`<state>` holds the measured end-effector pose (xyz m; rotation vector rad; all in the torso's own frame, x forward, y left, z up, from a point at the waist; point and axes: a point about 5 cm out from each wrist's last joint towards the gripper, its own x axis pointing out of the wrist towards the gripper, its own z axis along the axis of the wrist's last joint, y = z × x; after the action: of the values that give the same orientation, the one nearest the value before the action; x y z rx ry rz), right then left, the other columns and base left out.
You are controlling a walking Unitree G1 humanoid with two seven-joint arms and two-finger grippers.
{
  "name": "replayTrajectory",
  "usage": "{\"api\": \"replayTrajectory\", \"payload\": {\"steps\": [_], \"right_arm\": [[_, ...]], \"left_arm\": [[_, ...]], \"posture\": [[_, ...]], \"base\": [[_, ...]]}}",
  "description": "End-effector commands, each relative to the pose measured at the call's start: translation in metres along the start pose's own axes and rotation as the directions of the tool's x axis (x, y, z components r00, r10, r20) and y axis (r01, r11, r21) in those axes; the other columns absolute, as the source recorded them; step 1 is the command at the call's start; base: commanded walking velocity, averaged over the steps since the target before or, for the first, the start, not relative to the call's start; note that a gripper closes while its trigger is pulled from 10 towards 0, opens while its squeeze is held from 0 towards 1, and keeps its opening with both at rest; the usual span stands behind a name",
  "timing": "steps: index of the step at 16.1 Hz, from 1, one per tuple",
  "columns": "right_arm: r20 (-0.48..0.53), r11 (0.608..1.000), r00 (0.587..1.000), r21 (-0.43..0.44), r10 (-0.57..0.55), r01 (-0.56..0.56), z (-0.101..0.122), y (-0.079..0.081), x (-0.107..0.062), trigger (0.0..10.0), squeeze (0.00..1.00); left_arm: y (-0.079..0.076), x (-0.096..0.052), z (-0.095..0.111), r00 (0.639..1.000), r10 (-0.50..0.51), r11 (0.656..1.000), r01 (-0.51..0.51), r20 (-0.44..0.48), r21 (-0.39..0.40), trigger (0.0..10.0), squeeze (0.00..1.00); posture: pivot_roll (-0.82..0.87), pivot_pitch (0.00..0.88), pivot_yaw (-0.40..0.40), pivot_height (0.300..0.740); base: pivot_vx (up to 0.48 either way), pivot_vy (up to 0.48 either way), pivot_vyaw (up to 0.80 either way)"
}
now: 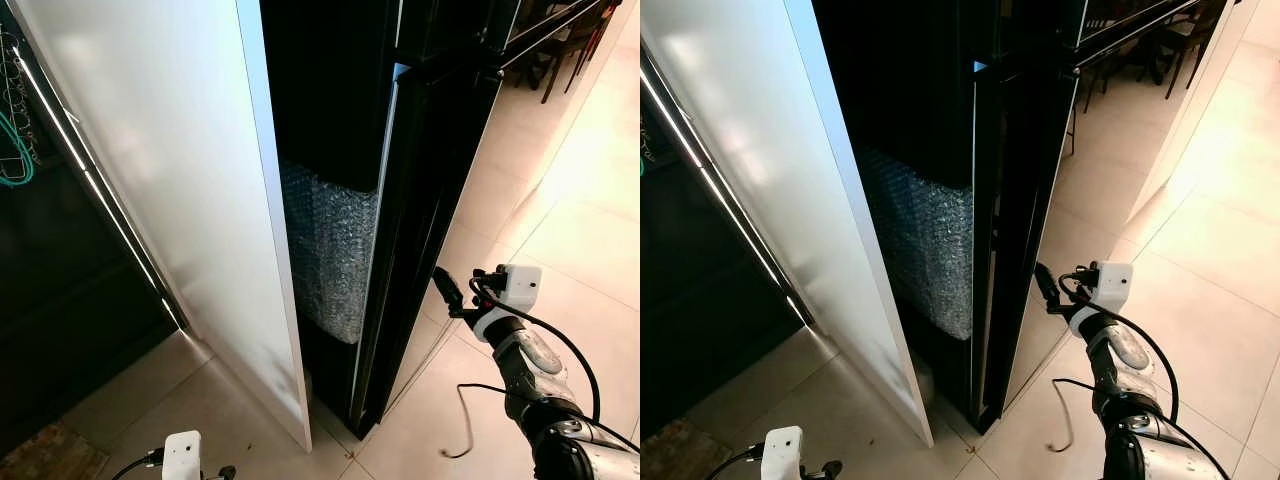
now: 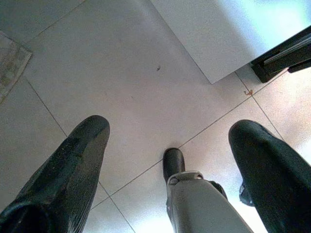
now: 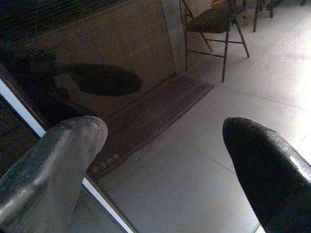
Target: Restocking fridge
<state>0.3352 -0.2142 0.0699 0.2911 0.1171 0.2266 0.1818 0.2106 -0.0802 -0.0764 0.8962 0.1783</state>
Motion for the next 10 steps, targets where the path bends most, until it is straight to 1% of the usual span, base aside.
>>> {"api": "replayTrajectory", "payload": {"steps": [1, 3, 8, 10], "right_arm": [[-0.002, 0.994, 0.995, -0.027, 0.104, -0.104, 0.005, 0.019, 0.012, 10.0, 0.0], [-0.001, 0.994, 0.994, -0.026, 0.106, -0.106, 0.006, 0.02, 0.014, 10.0, 0.0], [0.012, 0.988, 0.988, -0.02, 0.152, -0.152, 0.013, 0.037, 0.026, 10.0, 0.0], [0.012, 0.987, 0.987, -0.019, 0.159, -0.159, 0.015, 0.041, 0.029, 10.0, 0.0]], "left_arm": [[0.0, -0.001, -0.003, 1.0, 0.002, 1.0, -0.002, -0.015, 0.004, 10.0, 0.0], [0.0, -0.001, -0.003, 1.0, 0.002, 1.0, -0.002, -0.015, 0.005, 10.0, 0.0], [0.0, 0.0, -0.003, 1.0, 0.002, 1.0, -0.002, -0.013, 0.003, 10.0, 0.0], [-0.001, 0.0, -0.003, 1.0, 0.003, 1.0, -0.003, -0.013, 0.001, 10.0, 0.0]], "posture": [[-0.05, 0.0, 0.012, 0.74], [-0.05, 0.0, 0.013, 0.74], [-0.04, 0.0, 0.012, 0.74], [-0.04, 0.0, 0.008, 0.74]], "base": [[0.0, 0.0, 0.0], [0.0, 0.0, 0.0], [0.0, 0.0, 0.0], [0.0, 0.0, 0.0]]}}
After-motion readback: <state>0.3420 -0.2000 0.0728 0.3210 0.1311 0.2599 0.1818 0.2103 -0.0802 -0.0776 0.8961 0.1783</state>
